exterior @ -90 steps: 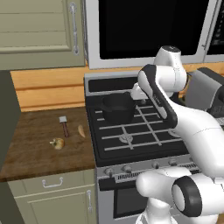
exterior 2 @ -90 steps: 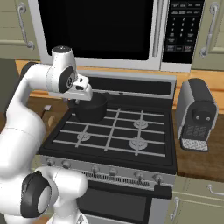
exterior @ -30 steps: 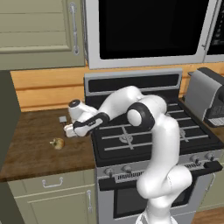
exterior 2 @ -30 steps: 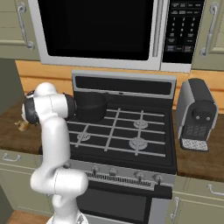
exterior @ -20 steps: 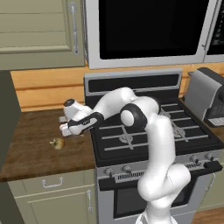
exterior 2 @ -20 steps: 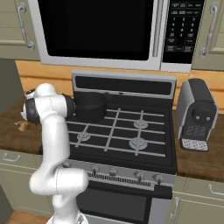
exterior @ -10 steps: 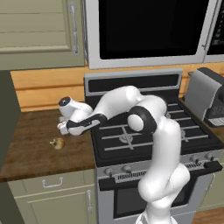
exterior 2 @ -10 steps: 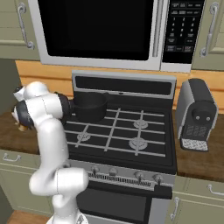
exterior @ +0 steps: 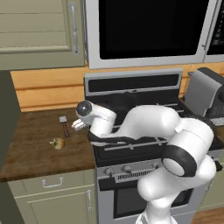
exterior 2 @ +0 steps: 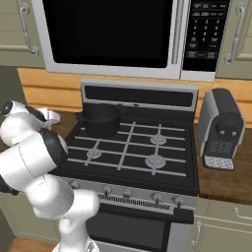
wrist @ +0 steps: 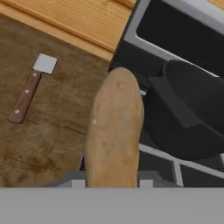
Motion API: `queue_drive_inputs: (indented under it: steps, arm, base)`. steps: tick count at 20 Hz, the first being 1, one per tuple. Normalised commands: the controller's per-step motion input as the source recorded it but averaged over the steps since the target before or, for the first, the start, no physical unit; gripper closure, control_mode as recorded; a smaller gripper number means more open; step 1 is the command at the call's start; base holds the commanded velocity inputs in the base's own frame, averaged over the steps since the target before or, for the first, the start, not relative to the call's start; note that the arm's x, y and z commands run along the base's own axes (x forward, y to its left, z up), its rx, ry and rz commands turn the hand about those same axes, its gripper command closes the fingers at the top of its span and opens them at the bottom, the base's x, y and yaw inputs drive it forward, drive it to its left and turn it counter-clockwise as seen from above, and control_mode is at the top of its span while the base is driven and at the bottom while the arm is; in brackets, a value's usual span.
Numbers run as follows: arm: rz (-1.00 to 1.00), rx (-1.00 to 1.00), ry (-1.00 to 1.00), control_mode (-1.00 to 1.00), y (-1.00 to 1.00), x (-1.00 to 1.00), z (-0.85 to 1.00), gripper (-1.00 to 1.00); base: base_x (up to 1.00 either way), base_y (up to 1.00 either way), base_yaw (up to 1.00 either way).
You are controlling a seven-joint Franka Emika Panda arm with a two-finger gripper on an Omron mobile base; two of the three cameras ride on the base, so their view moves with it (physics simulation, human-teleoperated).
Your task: Put the onion and sweet potato in the pot. Retrieve the spatula and lightly stir the vegetables in the pot.
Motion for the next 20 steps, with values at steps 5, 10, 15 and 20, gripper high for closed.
queue_drive_inputs:
  steps: [5,10,15,20]
  arm:
    - [0.03,0.01,-0.08,-1.0,-0.85,0.09,1.0,1.0]
    - [0.0,0.06,0.06,-1.0,-0.85,0.73,0.58,1.0]
    - [0.03,0.01,0.12,-1.0,-0.69,0.82,-0.03,1.0]
    - [0.18,-0.15,0.04,-1.0,-0.1,0.64,-0.34,1.0]
  base:
    - [0.0,0.0,0.0]
    - [0.0,0.0,0.0]
    - [0.0,0.0,0.0]
    - [0.0,0.0,0.0]
